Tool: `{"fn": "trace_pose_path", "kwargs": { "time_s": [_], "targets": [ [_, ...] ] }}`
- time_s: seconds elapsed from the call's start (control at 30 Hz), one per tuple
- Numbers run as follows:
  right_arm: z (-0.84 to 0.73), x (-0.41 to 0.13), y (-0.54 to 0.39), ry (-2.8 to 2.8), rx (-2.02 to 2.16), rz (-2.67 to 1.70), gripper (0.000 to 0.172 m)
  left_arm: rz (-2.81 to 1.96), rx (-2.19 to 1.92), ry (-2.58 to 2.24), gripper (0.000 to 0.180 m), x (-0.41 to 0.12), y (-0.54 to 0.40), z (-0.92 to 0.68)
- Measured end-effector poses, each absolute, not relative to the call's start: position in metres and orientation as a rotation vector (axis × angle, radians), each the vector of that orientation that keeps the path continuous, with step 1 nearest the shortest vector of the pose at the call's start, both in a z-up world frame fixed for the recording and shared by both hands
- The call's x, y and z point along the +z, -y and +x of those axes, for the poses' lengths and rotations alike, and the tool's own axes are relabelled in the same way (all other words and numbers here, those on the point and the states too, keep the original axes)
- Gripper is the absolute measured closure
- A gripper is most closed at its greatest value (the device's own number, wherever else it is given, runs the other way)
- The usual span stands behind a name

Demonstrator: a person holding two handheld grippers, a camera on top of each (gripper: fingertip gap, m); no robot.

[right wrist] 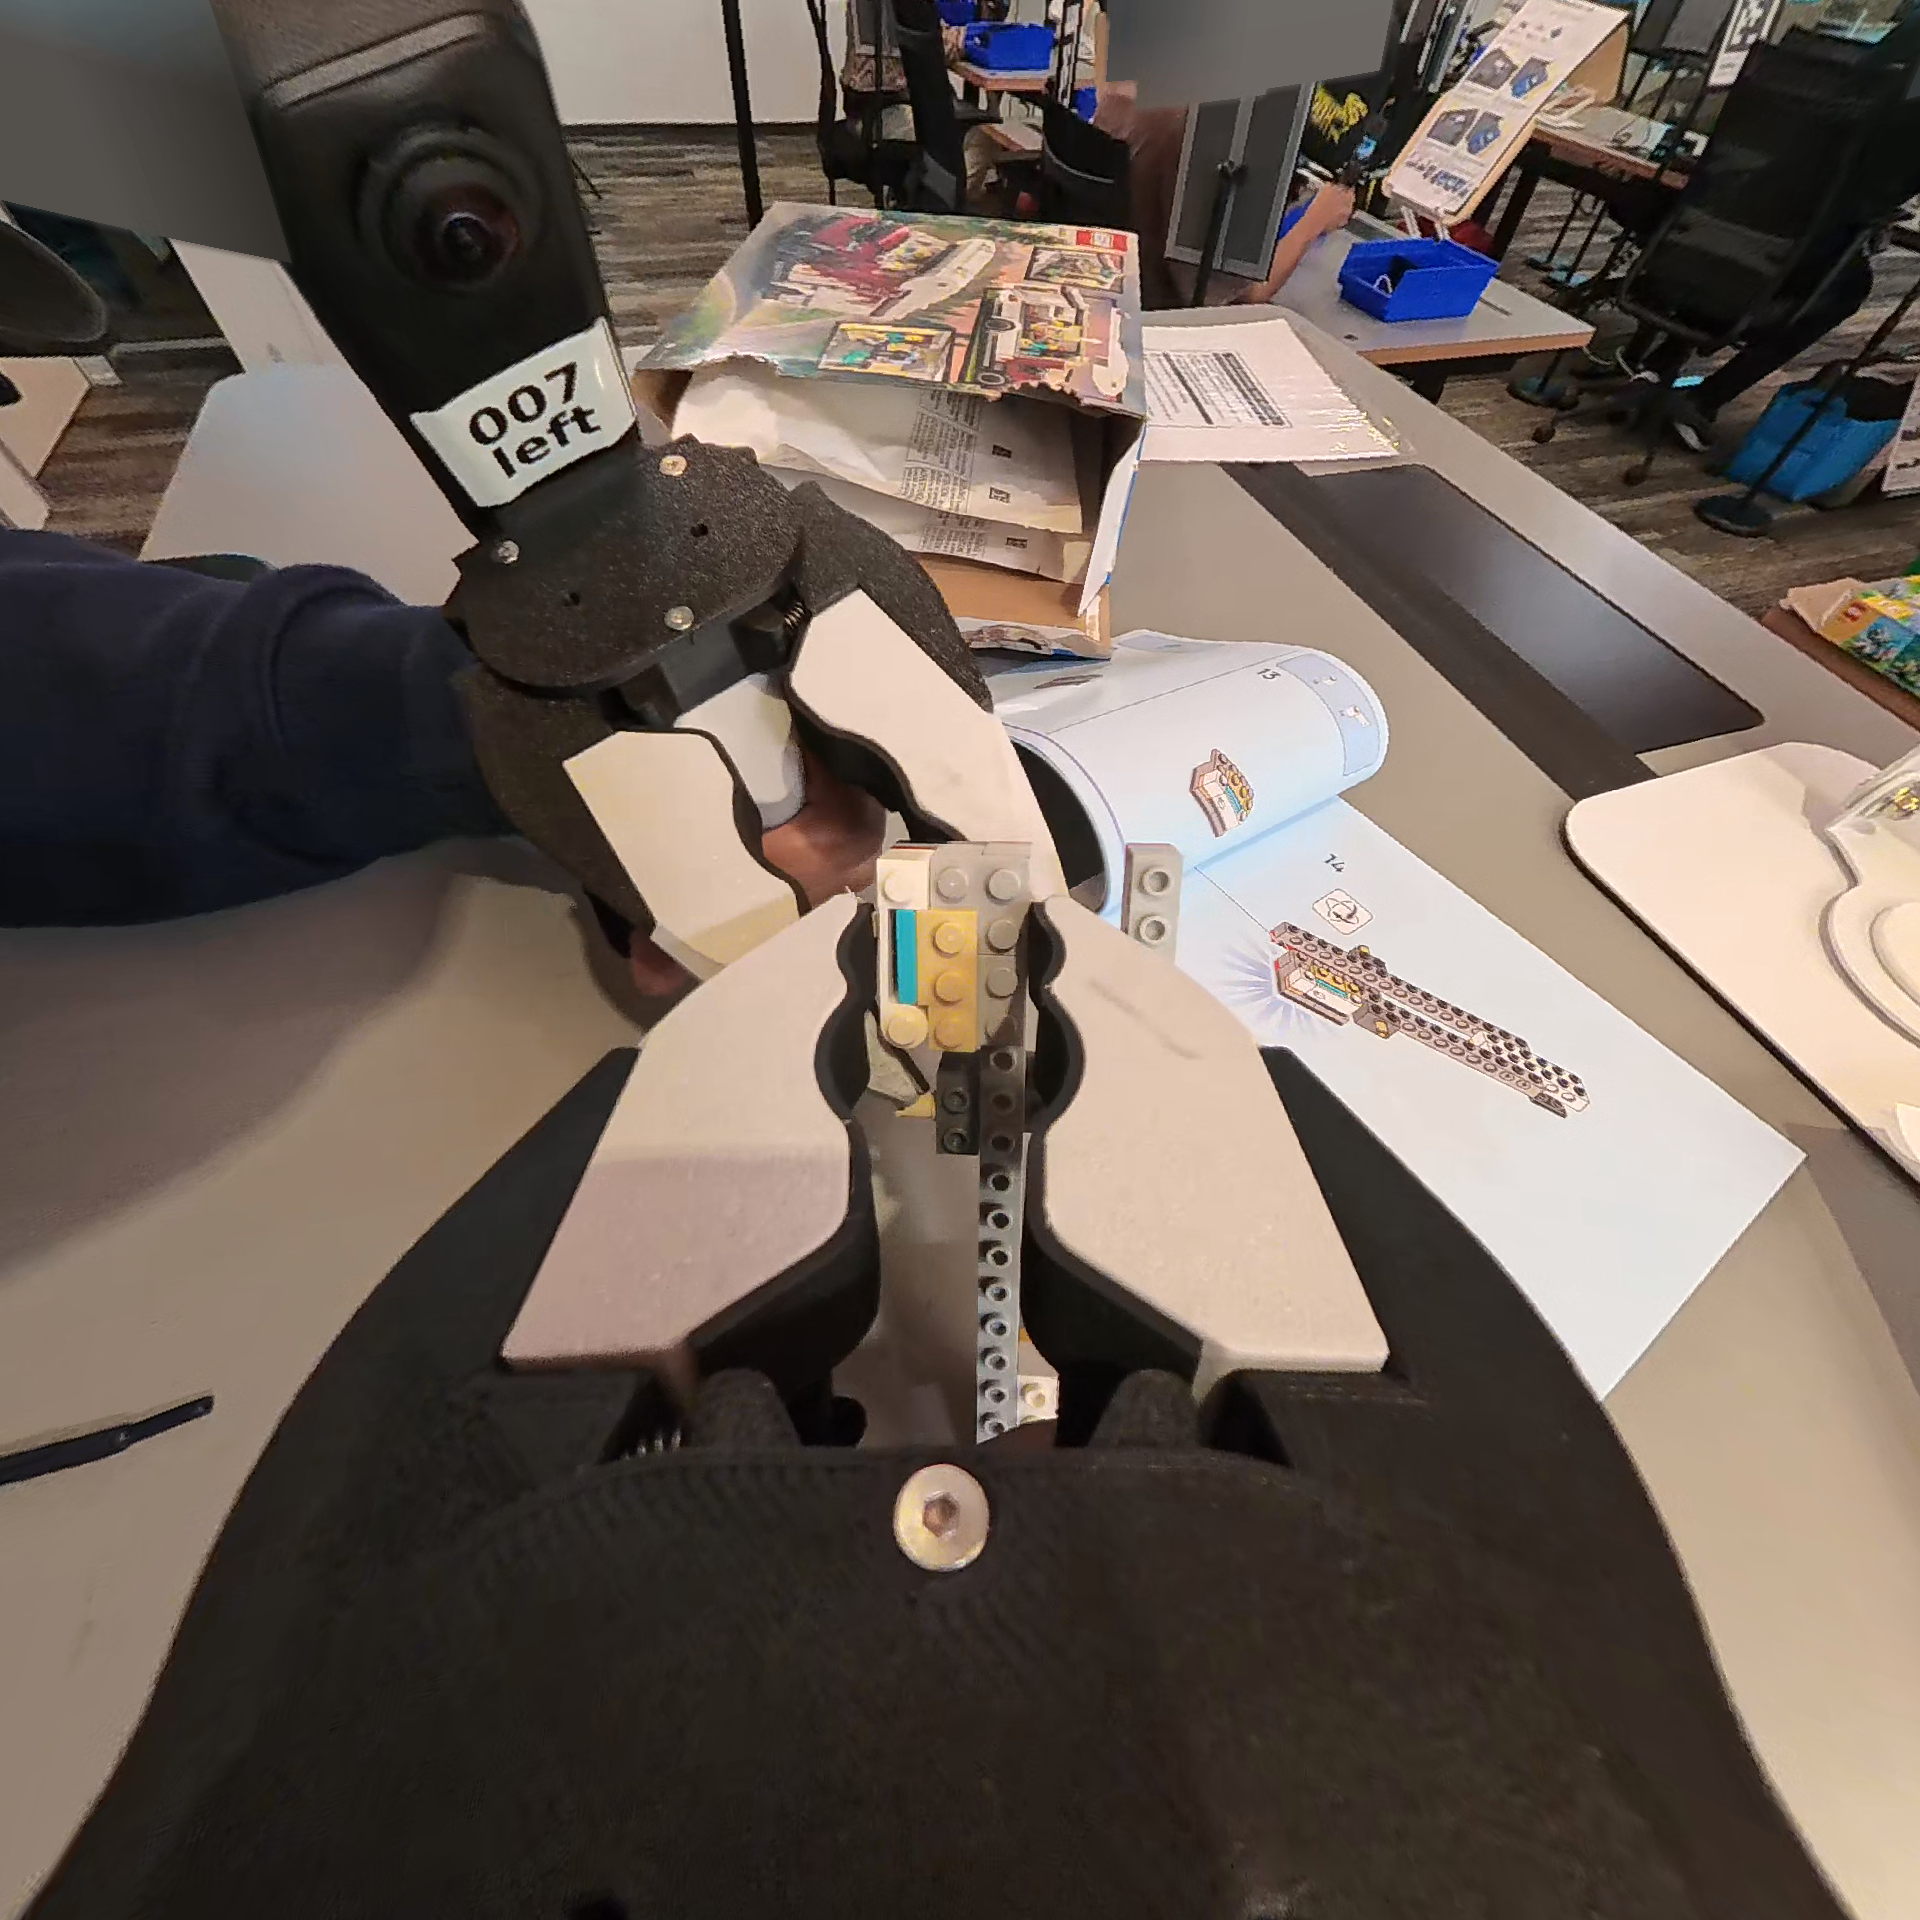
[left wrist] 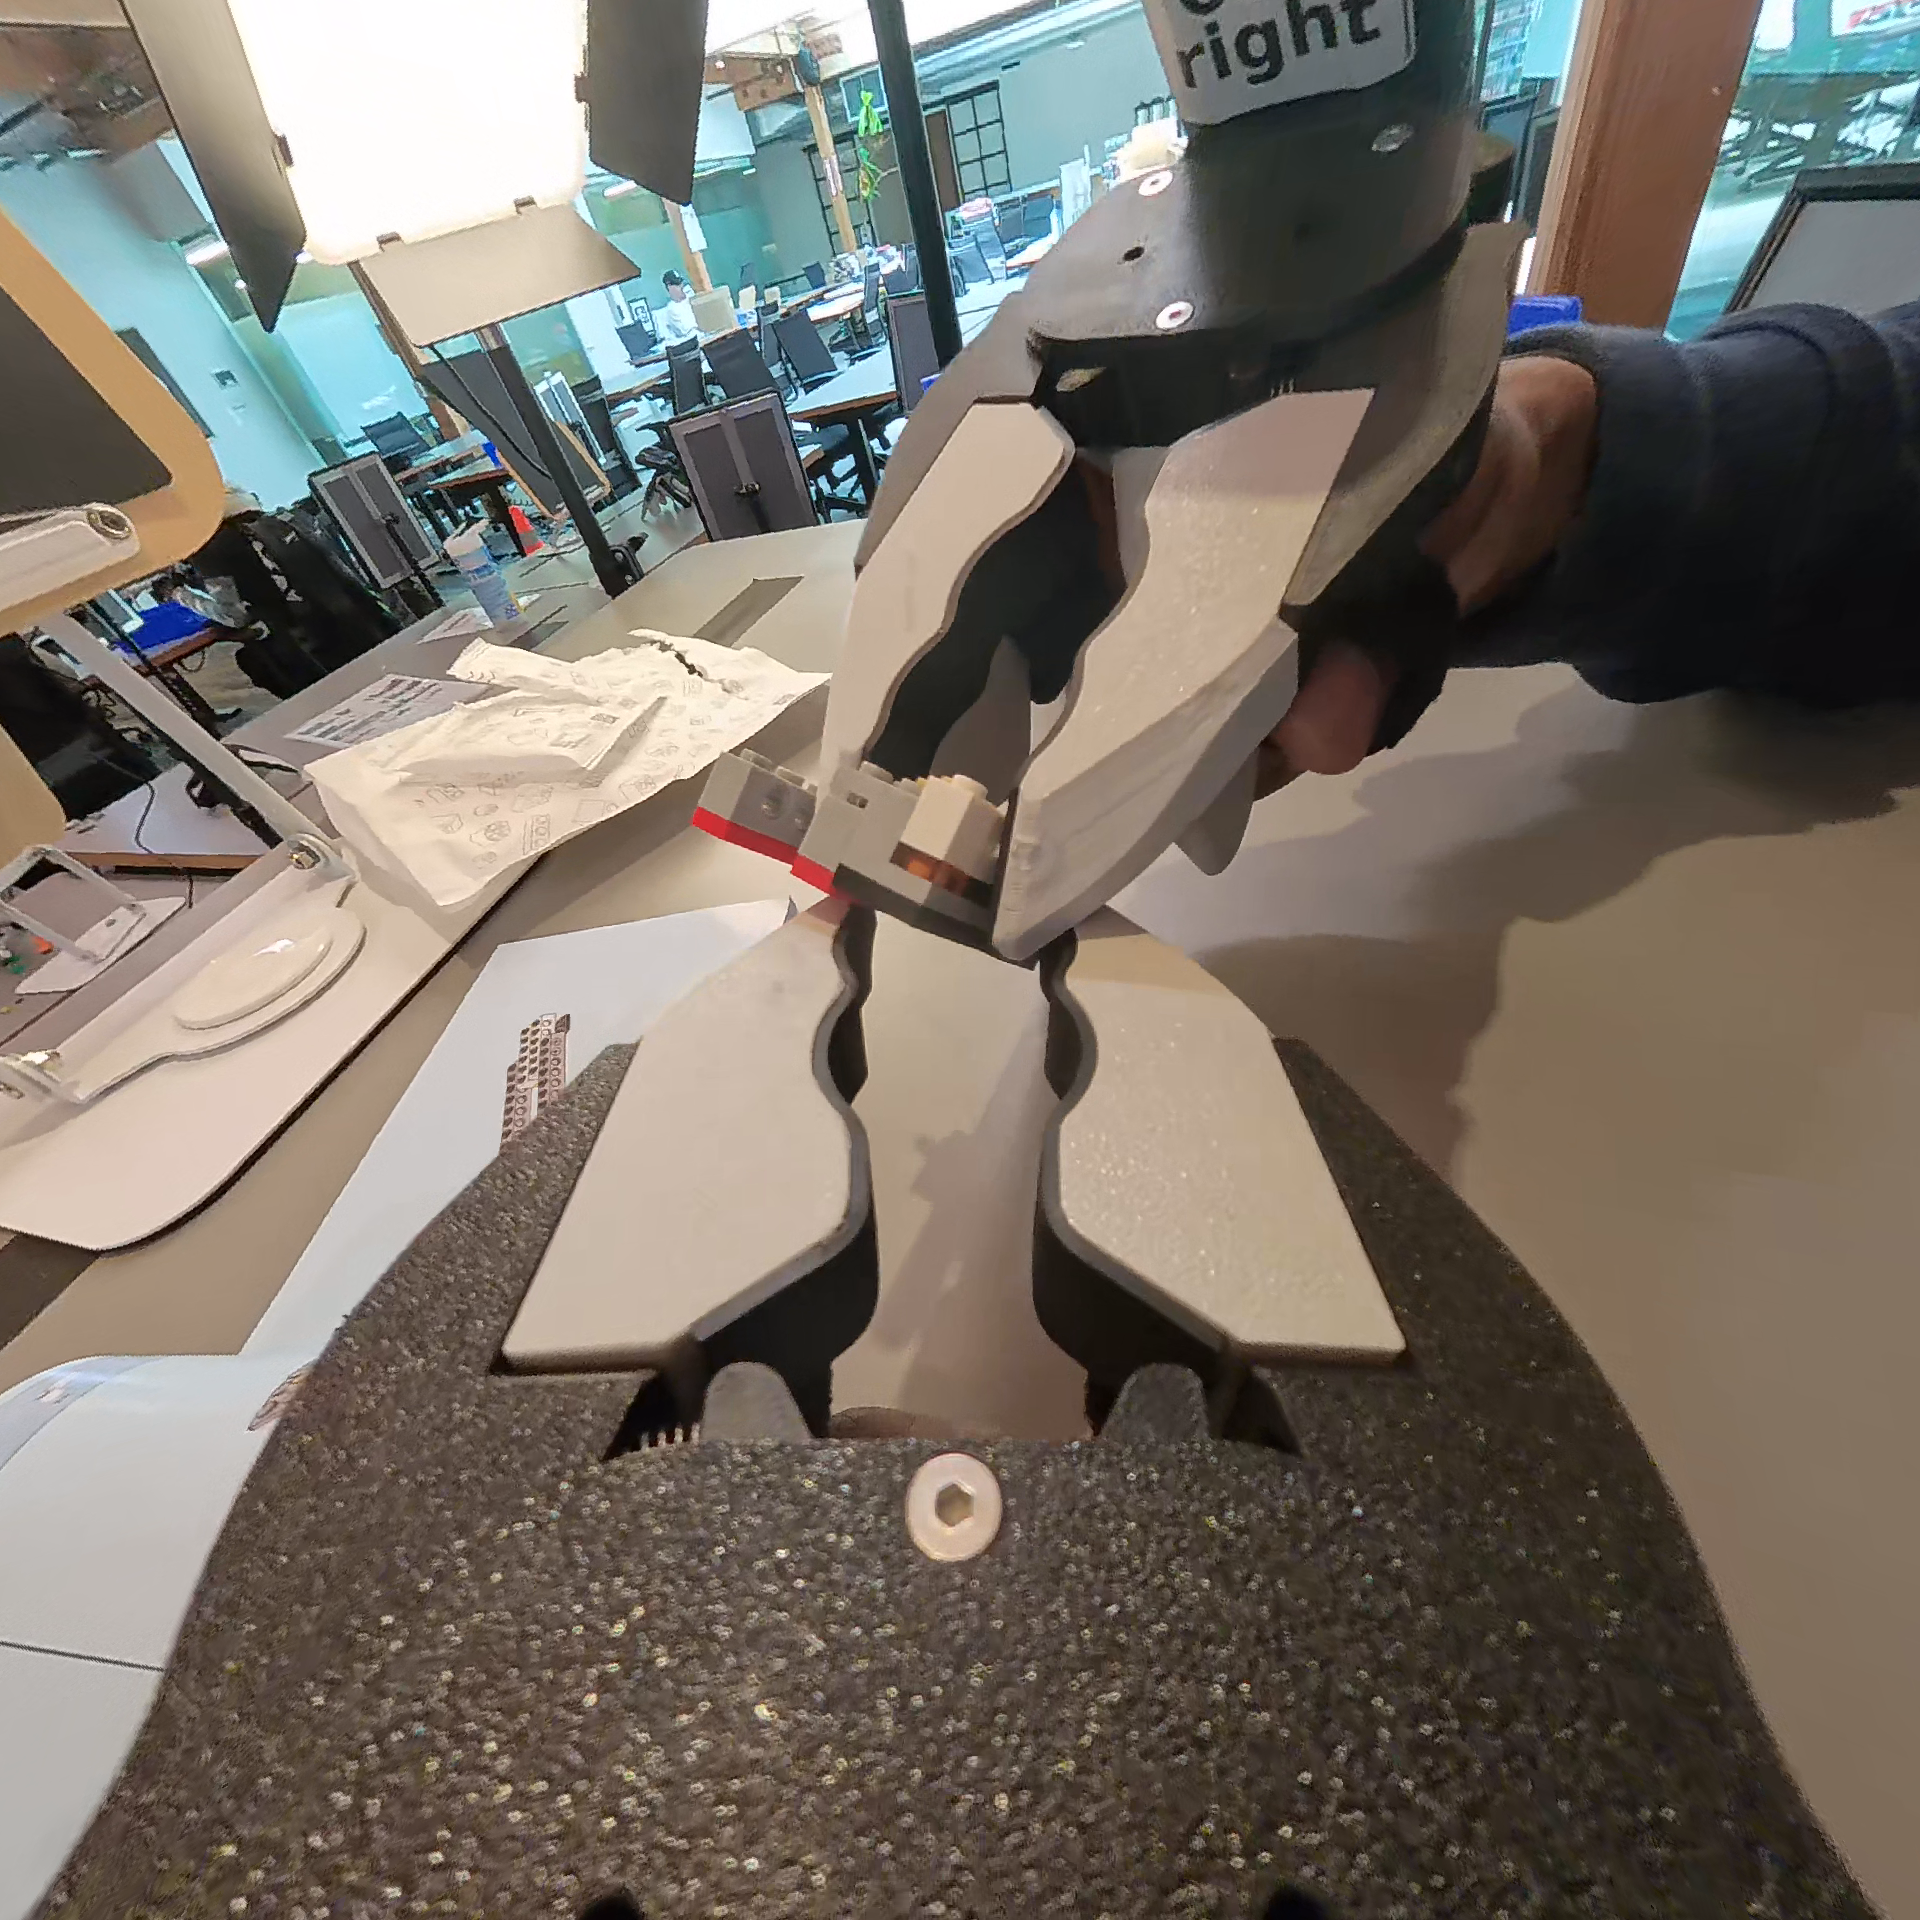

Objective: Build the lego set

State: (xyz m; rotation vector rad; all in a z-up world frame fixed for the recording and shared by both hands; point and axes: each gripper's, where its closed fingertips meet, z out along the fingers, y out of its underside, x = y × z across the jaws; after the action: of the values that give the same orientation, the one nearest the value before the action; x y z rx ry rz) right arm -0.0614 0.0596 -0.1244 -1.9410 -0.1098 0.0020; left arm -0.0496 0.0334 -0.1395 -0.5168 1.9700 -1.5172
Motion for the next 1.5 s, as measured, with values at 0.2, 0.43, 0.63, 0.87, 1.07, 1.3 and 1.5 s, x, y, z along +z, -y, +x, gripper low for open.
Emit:
{"fn": "trace_pose_path", "kwargs": {
  "time_s": [0.2,0.43,0.63,0.87,1.07,1.3,1.5],
  "targets": [
    [-0.059,-0.122,-0.060,0.087,-0.033,-1.954,0.144,-0.536,-1.529,-1.942,0.149,-0.137,-0.032,-0.048],
    [-0.051,-0.117,-0.065,-0.030,-0.150,-1.952,0.144,-0.654,-1.619,-1.876,0.138,-0.129,-0.032,-0.042],
    [-0.049,-0.115,-0.065,-0.128,-0.100,-1.937,0.144,-0.722,-1.629,-1.820,0.145,-0.127,-0.033,-0.037],
    [-0.049,-0.116,-0.063,-0.119,-0.055,-1.938,0.144,-0.724,-1.623,-1.832,0.145,-0.128,-0.032,-0.037],
    [-0.053,-0.113,-0.060,-0.063,-0.008,-1.930,0.143,-0.701,-1.654,-1.832,0.146,-0.126,-0.031,-0.040],
    [-0.045,-0.096,-0.049,-0.047,0.016,-1.862,0.138,-0.717,-1.740,-1.797,0.148,-0.120,-0.037,-0.041],
    [-0.021,-0.098,-0.044,-0.142,0.165,-1.785,0.134,-0.710,-1.811,-1.818,0.148,-0.118,-0.038,-0.045]
  ]
}}
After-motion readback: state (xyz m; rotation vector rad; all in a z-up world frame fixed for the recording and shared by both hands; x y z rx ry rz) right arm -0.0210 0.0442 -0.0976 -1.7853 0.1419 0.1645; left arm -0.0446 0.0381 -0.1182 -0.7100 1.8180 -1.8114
